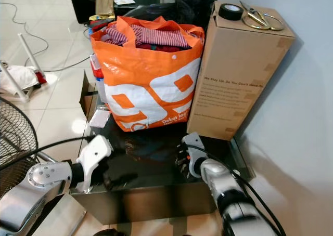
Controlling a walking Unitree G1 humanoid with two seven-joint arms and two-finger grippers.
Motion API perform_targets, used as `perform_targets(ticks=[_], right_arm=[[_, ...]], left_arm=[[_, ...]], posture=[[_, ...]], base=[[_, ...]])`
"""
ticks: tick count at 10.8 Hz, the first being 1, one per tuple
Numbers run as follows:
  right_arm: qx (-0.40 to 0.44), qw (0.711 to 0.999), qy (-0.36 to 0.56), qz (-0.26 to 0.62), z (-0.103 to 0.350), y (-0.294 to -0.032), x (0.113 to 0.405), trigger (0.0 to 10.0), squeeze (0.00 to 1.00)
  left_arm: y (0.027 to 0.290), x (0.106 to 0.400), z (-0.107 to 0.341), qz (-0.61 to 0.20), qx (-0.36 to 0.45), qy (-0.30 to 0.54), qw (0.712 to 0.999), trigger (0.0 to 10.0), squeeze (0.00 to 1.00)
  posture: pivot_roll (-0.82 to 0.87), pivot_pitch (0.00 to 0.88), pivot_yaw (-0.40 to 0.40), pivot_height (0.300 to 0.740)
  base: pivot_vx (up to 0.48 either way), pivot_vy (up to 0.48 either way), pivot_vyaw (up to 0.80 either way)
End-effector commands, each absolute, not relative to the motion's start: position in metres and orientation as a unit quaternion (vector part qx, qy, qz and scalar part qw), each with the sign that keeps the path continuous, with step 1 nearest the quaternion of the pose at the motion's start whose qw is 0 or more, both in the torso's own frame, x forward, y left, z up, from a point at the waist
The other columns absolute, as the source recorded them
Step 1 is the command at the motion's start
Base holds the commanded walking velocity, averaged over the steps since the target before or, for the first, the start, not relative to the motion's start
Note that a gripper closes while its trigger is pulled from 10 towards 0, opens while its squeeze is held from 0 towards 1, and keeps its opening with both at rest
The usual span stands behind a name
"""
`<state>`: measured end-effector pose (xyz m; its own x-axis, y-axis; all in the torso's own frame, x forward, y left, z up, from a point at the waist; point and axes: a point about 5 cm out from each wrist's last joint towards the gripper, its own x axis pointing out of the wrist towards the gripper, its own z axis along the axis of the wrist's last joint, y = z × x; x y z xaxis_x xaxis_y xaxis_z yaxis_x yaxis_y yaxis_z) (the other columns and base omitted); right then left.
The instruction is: Hang keys on a hook
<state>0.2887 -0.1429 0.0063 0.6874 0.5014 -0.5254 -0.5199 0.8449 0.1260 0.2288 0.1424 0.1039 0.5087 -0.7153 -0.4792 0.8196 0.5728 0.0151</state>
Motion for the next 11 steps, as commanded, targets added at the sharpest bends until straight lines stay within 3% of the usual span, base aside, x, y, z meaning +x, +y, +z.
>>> perform_targets(ticks=[1, 3, 4, 5, 6, 11], right_arm=[[0.004, 0.93, 0.249, 0.269, 0.02, -0.149, 0.291, 0.0, 0.0], [0.053, 0.964, 0.162, 0.207, 0.055, -0.163, 0.282, 0.0, 0.0], [0.072, 0.979, 0.111, 0.155, 0.078, -0.173, 0.269, 0.0, 0.0], [0.078, 0.985, 0.093, 0.124, 0.093, -0.181, 0.256, 0.0, 0.0], [0.064, 0.989, 0.085, 0.105, 0.106, -0.181, 0.243, 0.0, 0.0], [0.041, 0.991, 0.125, 0.035, 0.108, -0.172, 0.237, 0.0, 0.0]], left_arm=[[0.145, 0.233, 0.109, -0.418, 0.111, 0.191, 0.881, 10.0, 1.0], [0.144, 0.239, 0.115, -0.328, 0.11, 0.142, 0.927, 10.0, 1.0], [0.142, 0.242, 0.123, -0.276, 0.103, 0.107, 0.95, 10.0, 0.95], [0.138, 0.244, 0.126, -0.244, 0.102, 0.091, 0.96, 10.0, 0.05], [0.137, 0.246, 0.126, -0.218, 0.108, 0.079, 0.967, 10.0, 0.0], [0.161, 0.259, 0.123, -0.126, 0.096, 0.088, 0.984, 10.0, 0.0]], posture=[[-0.01, 0.0, -0.015, 0.74], [-0.03, 0.0, 0.006, 0.74], [-0.05, 0.0, 0.013, 0.74], [-0.07, 0.0, 0.017, 0.74], [-0.09, 0.0, 0.021, 0.74], [-0.07, 0.0, 0.026, 0.74]], base=[[0.0, 0.0, 0.0], [0.0, 0.0, 0.0], [0.0, 0.0, 0.0], [0.0, 0.0, 0.0], [0.0, 0.0, 0.0], [0.0, 0.0, 0.0]])
